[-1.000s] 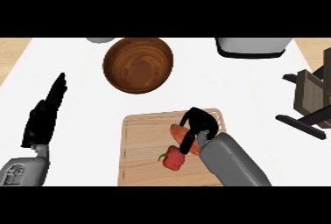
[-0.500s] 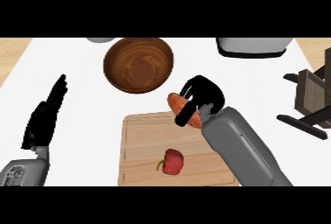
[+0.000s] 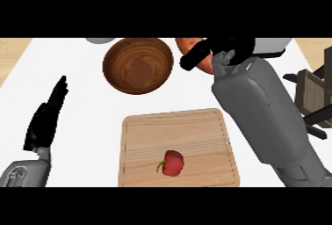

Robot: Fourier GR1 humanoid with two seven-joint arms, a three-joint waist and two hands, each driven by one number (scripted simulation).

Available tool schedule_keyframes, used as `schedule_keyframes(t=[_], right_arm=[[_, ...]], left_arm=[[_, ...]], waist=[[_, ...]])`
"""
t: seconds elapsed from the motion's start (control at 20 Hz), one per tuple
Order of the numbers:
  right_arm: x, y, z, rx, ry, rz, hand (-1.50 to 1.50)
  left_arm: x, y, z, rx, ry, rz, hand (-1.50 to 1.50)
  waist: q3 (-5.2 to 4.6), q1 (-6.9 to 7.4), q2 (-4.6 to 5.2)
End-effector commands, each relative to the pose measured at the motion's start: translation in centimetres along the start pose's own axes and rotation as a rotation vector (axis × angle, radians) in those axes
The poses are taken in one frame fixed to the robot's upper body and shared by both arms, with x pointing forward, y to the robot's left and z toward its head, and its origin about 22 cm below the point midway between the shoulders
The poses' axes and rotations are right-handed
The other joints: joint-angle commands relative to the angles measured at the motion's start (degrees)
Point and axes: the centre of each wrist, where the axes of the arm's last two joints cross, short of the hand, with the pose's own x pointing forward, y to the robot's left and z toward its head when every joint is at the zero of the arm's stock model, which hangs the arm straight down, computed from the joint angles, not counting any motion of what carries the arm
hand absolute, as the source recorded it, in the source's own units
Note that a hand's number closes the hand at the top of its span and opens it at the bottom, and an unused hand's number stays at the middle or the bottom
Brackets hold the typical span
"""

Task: Pick the sweet potato from the cutting board and place it in the tiered basket

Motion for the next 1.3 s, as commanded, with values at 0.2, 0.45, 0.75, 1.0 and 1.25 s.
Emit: schedule_keyframes(t=[0.2, 0.45, 0.75, 1.0, 1.25], right_arm=[[4.2, -9.5, 1.5, -0.412, 0.044, -0.073, 1.50], [4.3, -15.7, 0.9, -0.517, 0.081, 0.058, 1.50], [3.1, -20.5, -0.4, -0.483, 0.107, 0.096, 1.50], [0.6, -20.8, -3.1, -0.448, 0.089, 0.108, 1.50], [-2.3, -24.0, -4.6, -0.478, 0.110, 0.232, 1.50]], left_arm=[[0.2, -0.1, 0.0, 0.023, -0.013, 0.001, 0.00], [0.5, 0.6, 0.3, 0.011, -0.012, -0.008, 0.00], [1.3, 2.2, -0.1, -0.010, -0.004, 0.003, 0.00], [0.3, -0.1, 0.4, -0.009, -0.001, 0.005, 0.00], [0.5, 1.6, 0.2, -0.017, -0.004, 0.015, 0.00]], waist=[[0.06, -0.08, 0.05], [0.05, -0.15, -0.07], [0.08, 0.25, 0.13], [0.08, 0.41, 0.42], [0.07, 0.47, 0.48]])
